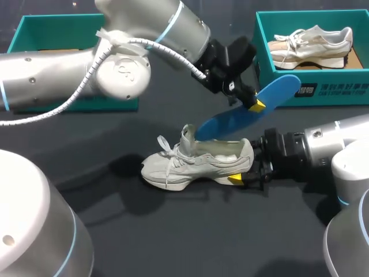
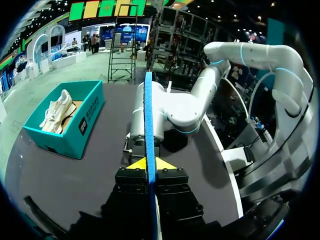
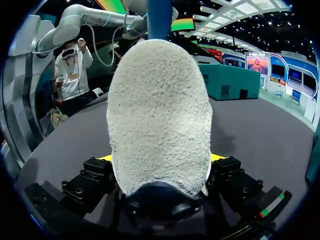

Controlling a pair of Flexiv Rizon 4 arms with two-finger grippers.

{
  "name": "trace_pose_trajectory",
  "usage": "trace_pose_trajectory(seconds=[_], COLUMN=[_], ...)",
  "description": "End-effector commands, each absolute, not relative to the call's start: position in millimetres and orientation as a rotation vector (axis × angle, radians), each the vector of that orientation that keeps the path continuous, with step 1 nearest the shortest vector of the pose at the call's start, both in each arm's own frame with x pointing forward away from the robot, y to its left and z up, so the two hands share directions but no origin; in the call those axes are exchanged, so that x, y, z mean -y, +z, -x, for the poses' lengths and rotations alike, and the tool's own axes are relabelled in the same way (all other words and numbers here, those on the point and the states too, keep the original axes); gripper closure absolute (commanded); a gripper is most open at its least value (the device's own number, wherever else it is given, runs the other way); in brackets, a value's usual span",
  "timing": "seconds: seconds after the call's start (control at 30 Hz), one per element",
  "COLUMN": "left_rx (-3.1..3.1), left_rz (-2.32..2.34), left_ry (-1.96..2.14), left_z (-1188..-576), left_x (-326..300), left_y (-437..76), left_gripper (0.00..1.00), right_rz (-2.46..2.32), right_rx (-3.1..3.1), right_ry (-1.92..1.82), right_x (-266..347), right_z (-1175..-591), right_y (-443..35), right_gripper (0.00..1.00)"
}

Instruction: Take the shoe out of the shoebox, open the shoe tongue, remove and reinsert the insole, then place the shoe into the shoebox

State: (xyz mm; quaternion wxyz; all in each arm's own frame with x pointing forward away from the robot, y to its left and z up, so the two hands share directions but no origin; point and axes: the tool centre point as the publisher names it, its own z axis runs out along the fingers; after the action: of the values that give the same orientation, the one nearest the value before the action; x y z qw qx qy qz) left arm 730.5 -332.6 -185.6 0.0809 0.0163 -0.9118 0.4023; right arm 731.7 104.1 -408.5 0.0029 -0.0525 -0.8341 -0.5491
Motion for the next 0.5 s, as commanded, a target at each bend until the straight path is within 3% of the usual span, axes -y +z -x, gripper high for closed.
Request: trace_pose_trajectory(seconds=[0.03, 0.23, 0.5], left_rx=[2.721, 2.721, 2.521], left_rz=[-0.046, -0.046, -0.099], left_ry=[1.207, 1.207, 1.656], left_z=[-730, -730, -730], left_x=[330, 330, 327], left_y=[-186, -186, -95], left_gripper=[1.0, 1.0, 1.0], right_rz=[0.167, 0.167, 0.167], right_rx=[2.62, 2.62, 2.62], right_ry=[-1.714, -1.714, -1.714], right_x=[-106, -106, -106], right_z=[-731, -731, -731], right_y=[-408, -408, -408], right_gripper=[1.0, 1.0, 1.0])
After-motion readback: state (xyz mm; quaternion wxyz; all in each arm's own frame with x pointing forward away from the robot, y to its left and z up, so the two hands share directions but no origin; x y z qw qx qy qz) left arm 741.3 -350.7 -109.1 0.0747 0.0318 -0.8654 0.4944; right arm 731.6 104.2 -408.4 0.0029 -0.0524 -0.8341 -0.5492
